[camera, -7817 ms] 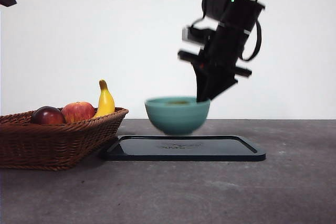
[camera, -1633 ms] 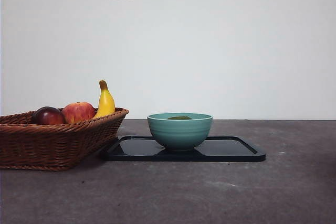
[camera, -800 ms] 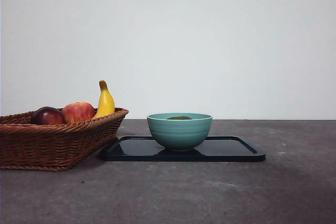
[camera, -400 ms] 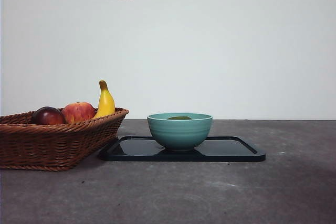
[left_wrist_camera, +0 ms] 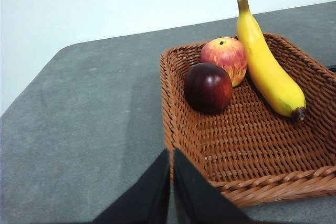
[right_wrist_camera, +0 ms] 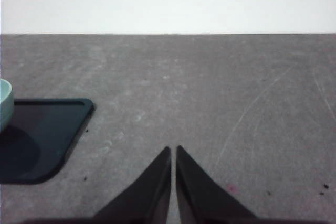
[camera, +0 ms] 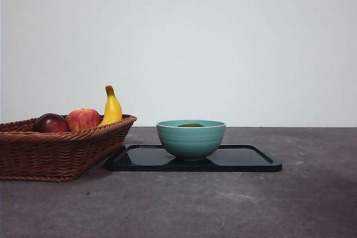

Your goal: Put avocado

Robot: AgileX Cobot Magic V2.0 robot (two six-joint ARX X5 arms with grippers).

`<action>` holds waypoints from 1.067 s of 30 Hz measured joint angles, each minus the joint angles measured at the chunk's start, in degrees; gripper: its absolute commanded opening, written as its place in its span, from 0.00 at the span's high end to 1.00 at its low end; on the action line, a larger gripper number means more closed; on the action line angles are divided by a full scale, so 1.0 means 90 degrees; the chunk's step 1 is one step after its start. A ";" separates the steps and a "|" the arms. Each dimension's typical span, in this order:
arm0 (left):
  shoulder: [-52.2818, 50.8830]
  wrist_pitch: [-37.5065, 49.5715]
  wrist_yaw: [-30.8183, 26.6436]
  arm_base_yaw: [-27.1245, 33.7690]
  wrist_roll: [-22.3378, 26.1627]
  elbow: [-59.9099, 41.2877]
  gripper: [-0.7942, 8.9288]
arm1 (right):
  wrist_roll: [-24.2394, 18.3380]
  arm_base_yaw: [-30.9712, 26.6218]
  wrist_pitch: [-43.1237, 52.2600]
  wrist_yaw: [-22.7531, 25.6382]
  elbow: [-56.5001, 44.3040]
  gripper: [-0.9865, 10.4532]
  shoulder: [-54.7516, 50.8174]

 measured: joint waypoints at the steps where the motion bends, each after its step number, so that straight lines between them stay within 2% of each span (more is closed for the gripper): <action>1: 0.0000 0.0000 0.0002 0.0000 0.0000 0.0000 0.91 | 0.0002 0.0000 0.0039 0.0000 0.0000 0.91 0.0000; 32: 0.0000 0.0000 0.0000 0.0000 0.0000 0.0000 0.91 | 0.0002 0.0000 0.0114 0.0000 0.0000 0.91 0.0000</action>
